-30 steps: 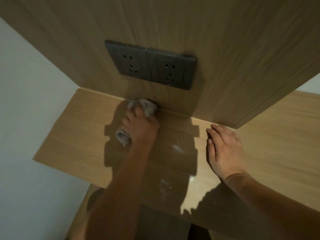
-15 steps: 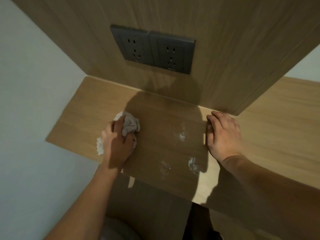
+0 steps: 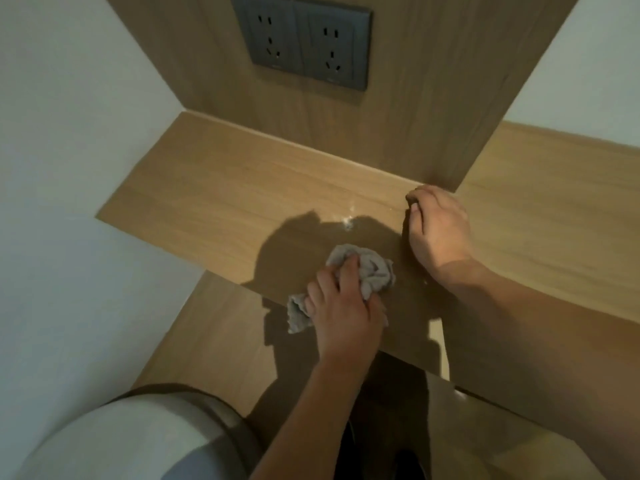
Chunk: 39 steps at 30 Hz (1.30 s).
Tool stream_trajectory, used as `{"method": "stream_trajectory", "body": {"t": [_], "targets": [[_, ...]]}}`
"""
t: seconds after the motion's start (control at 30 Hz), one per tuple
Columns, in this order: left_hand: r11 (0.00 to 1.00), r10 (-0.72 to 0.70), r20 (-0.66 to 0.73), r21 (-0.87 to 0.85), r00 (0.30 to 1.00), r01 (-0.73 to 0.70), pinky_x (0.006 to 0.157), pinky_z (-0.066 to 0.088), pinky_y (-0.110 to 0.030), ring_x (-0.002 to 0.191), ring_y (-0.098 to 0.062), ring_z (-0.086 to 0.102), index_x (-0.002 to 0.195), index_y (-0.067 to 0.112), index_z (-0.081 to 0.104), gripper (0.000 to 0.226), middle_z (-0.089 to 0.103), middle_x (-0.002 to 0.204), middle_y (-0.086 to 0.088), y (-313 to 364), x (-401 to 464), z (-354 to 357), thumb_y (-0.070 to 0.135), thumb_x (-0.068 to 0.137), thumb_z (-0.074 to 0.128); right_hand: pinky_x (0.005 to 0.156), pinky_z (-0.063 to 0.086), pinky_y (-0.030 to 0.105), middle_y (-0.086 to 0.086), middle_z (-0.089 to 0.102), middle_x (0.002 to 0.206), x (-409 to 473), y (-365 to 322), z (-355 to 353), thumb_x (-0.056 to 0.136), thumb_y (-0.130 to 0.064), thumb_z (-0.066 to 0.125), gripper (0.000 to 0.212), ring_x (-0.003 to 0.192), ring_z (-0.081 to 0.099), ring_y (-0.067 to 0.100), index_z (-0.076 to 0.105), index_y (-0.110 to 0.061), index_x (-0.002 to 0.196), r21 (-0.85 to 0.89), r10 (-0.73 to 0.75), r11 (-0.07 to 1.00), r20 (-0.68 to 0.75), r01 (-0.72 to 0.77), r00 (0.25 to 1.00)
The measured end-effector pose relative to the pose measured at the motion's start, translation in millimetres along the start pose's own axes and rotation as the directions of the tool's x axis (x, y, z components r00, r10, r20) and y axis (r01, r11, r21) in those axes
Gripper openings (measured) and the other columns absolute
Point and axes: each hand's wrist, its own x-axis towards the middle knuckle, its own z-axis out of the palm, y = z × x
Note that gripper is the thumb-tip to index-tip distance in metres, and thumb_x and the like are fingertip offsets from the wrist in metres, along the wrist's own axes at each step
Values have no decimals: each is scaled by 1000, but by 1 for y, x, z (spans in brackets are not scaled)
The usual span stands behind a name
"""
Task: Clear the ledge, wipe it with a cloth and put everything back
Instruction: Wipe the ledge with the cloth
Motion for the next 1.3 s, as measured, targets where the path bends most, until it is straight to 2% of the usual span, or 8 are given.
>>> {"method": "stream_trajectory", "body": {"t": [0.1, 0.3, 0.4, 0.57, 0.8, 0.97, 1.1, 1.3], "targets": [[990, -1, 56, -140, 998, 9, 109, 27, -45, 119, -22, 30, 153, 26, 29, 69, 33, 139, -9, 15, -10, -6, 46, 87, 33, 107, 33, 45, 12, 54, 137, -12, 25, -19, 101, -25, 40, 35, 123, 49, 36, 59, -11, 127, -144, 2, 990, 25, 2, 1000], [927, -243, -210, -338, 947, 163, 112, 32, -46, 132, -37, 40, 151, 21, 39, 71, 40, 145, -22, -36, 101, -61, 46, 85, 37, 110, 30, 46, 11, 48, 143, -25, 50, -21, 102, -29, 43, 40, 128, 43, 34, 53, -10, 136, -163, 60, 985, 30, -55, 998], [957, -261, -199, -183, 945, 225, 116, 22, -43, 138, -39, 31, 156, 18, 32, 73, 34, 149, -22, -56, 157, -65, 44, 89, 37, 110, 32, 47, 10, 50, 140, -22, 54, -19, 102, -29, 42, 38, 126, 44, 32, 54, -11, 134, -145, 48, 988, 8, -46, 999], [991, -120, -245, 19, 962, 129, 102, 31, -47, 120, -43, 42, 149, 13, 44, 66, 46, 134, -25, -30, 158, -34, 38, 88, 43, 104, 38, 47, 13, 57, 127, -22, 58, -16, 99, -24, 47, 34, 113, 50, 32, 59, -7, 125, -95, 3, 995, -87, -12, 996], [988, 154, 25, 26, 988, -155, 100, 34, -55, 113, -36, 39, 149, 15, 41, 77, 43, 130, -19, 46, 68, 9, 49, 81, 28, 104, 40, 50, 16, 58, 128, -22, 57, -13, 96, -25, 47, 39, 116, 49, 35, 62, -3, 125, -129, 6, 991, -128, -22, 992], [987, -75, -87, -146, 993, 61, 114, 29, -47, 128, -38, 40, 156, 32, 28, 75, 40, 144, -17, 14, 123, -28, 54, 84, 31, 102, 40, 51, 15, 58, 130, -23, 55, -9, 95, -27, 47, 40, 119, 50, 37, 63, -6, 124, -139, 24, 989, -150, -44, 988], [960, -279, -258, -52, 925, 275, 114, 20, -44, 136, -41, 30, 158, 19, 28, 63, 33, 148, -25, -22, 199, -53, 36, 100, 46, 105, 37, 49, 13, 57, 131, -21, 59, -6, 95, -28, 44, 40, 124, 47, 34, 62, -8, 125, -147, 6, 989, -153, -29, 988], [986, -98, -182, 115, 978, 121, 107, 24, -43, 130, -39, 34, 152, 18, 36, 62, 37, 146, -19, 9, 208, -18, 39, 95, 44, 108, 34, 50, 12, 55, 134, -23, 62, -4, 98, -27, 38, 42, 129, 42, 32, 59, -8, 130, -132, 1, 991, -148, -21, 989]]}}
